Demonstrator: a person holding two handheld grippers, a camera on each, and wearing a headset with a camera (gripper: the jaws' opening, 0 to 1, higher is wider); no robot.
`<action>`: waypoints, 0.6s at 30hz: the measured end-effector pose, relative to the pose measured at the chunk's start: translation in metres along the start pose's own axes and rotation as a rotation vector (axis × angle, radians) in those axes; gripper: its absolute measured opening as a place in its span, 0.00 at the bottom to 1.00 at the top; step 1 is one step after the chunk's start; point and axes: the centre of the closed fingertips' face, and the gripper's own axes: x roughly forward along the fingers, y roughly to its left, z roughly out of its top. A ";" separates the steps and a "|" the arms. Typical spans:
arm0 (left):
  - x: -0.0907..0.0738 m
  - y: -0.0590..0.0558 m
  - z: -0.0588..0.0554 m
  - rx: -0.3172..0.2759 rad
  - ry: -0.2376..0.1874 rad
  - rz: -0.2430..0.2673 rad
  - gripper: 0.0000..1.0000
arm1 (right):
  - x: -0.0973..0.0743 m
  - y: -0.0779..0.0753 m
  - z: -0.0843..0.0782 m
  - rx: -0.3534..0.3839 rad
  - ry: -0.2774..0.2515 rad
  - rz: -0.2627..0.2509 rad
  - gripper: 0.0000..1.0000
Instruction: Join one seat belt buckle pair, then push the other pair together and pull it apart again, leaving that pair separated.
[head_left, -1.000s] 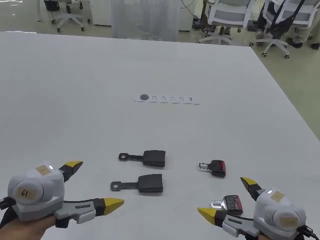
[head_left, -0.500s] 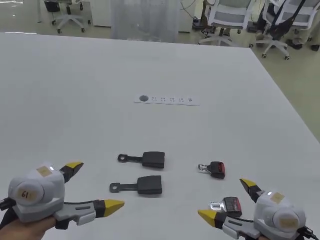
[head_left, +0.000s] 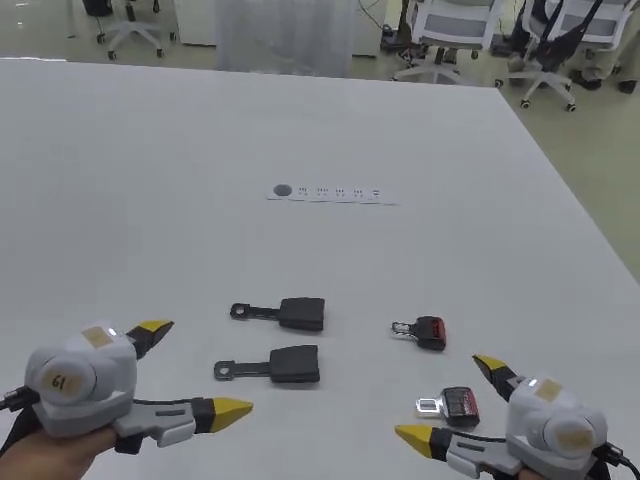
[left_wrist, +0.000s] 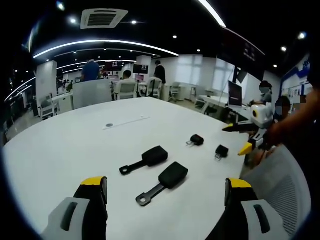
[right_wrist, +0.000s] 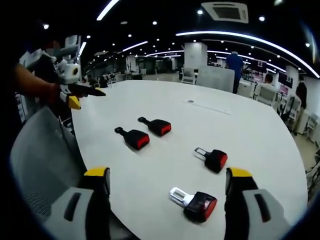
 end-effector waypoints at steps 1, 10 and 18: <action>0.001 0.000 0.000 0.001 0.002 -0.001 1.00 | 0.000 -0.001 -0.001 0.001 0.001 0.001 0.97; 0.012 -0.003 -0.002 -0.002 0.010 -0.013 1.00 | 0.001 -0.006 -0.008 0.007 0.019 0.006 0.97; 0.025 -0.003 -0.005 -0.004 0.026 -0.027 1.00 | 0.003 -0.012 -0.019 -0.007 0.057 0.016 0.96</action>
